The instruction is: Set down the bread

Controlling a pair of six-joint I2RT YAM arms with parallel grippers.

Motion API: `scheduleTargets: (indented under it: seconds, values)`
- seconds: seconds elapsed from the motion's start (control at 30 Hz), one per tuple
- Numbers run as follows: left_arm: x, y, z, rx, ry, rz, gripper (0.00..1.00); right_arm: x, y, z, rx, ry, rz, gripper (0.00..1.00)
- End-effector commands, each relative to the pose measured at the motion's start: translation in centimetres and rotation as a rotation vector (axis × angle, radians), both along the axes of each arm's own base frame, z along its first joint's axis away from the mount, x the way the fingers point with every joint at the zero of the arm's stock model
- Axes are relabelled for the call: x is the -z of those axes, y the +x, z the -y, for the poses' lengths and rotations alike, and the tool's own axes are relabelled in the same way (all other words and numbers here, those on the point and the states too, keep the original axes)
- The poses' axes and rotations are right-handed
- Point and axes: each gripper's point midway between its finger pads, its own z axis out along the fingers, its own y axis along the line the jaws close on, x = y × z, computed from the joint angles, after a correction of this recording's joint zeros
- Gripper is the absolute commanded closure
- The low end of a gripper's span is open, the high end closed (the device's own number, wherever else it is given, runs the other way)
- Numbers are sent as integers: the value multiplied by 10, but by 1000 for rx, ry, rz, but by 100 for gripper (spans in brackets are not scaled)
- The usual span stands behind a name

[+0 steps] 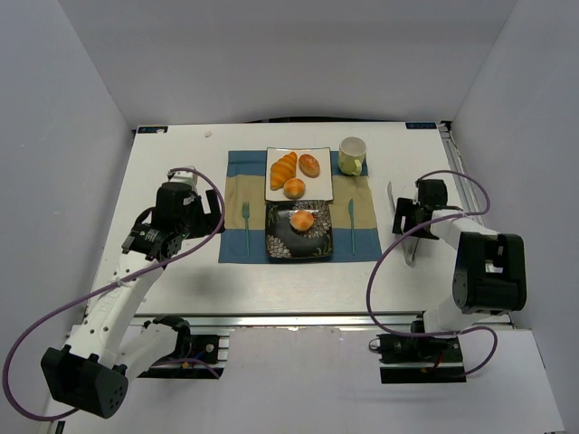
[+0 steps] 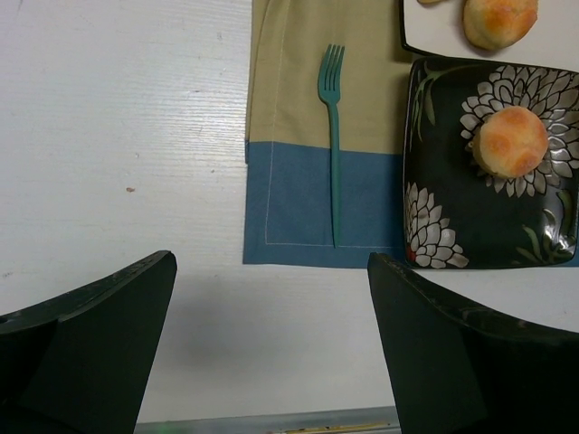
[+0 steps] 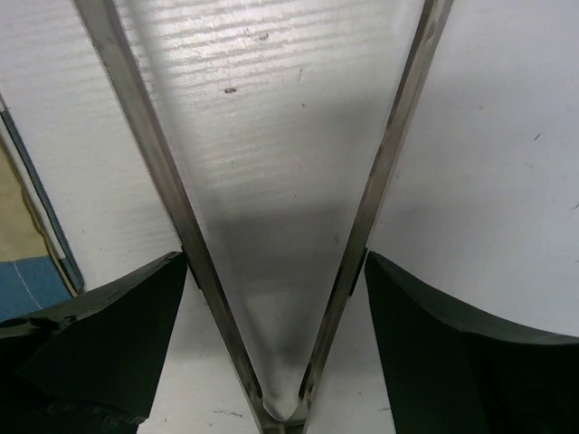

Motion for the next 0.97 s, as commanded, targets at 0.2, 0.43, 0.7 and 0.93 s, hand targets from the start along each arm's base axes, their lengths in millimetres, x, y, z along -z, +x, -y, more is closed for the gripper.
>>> scheduleTargets:
  seconds: [0.2, 0.43, 0.7, 0.93]
  values:
    - [-12, -2, 0, 0, -12, 30, 2, -73, 21, 8, 53, -21, 172, 11]
    - [-10, -3, -20, -81, 70, 4, 2, -189, 15, -23, 76, 183, 401, 11]
    - [-21, 10, -9, -69, 7, 73, 2, -225, -27, -60, -36, 372, 527, 11]
    - [-12, 18, 9, -44, -84, 59, 2, -243, -22, -57, -56, 338, 517, 10]
